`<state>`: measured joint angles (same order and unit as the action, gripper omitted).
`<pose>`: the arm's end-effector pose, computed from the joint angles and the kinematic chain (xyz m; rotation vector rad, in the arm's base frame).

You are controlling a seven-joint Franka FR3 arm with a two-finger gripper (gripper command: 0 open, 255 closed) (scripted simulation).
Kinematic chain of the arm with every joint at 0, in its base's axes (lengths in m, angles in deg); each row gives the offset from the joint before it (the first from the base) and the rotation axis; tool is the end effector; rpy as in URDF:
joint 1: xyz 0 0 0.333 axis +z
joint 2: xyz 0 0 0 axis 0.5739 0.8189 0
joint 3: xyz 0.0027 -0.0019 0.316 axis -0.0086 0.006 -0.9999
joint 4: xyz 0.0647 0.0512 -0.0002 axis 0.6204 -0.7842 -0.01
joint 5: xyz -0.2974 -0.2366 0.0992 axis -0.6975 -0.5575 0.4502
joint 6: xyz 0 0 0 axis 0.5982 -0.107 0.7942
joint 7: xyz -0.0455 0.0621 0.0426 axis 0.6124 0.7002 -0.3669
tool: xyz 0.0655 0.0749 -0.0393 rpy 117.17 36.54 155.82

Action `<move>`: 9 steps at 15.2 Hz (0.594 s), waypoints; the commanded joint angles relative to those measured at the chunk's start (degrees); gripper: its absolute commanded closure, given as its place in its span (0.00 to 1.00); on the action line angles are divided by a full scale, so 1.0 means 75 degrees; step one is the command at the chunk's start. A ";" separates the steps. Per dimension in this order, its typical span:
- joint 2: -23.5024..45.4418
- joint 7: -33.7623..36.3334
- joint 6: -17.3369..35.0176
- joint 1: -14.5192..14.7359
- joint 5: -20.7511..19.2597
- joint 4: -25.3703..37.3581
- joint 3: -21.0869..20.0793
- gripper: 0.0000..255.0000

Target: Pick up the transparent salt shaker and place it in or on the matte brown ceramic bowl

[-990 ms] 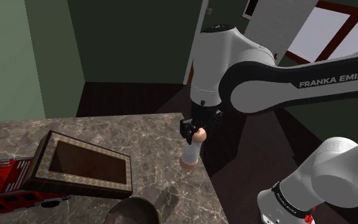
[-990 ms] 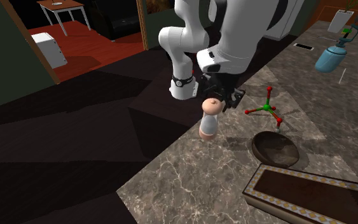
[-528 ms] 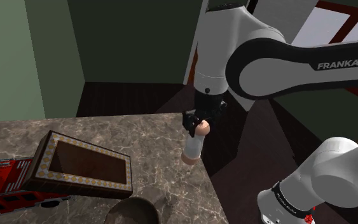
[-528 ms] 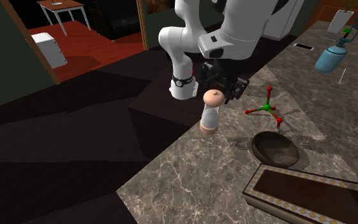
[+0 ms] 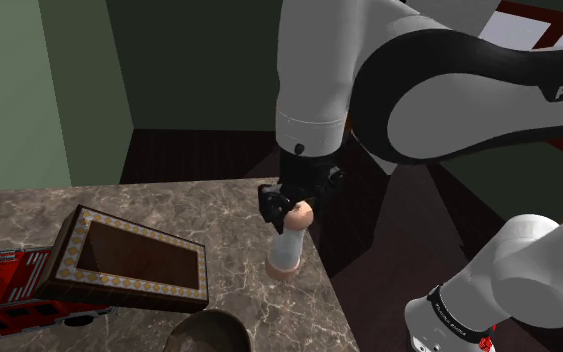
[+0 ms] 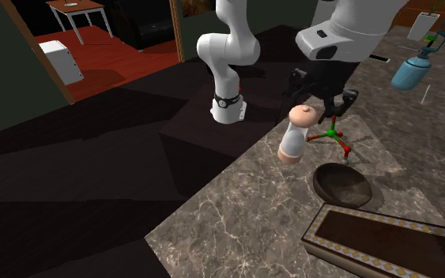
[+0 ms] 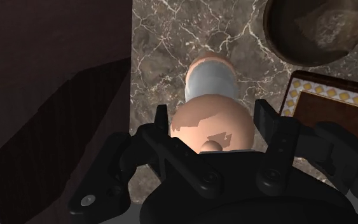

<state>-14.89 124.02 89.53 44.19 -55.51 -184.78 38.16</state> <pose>0.3210 0.3524 0.4856 2.9955 -0.3155 -0.1523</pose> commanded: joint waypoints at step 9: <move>0.2273 0.2531 -0.0753 0.0674 -0.1006 0.2644 -0.1361 1.00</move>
<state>0.50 141.05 84.28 48.51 -62.12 -166.58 28.75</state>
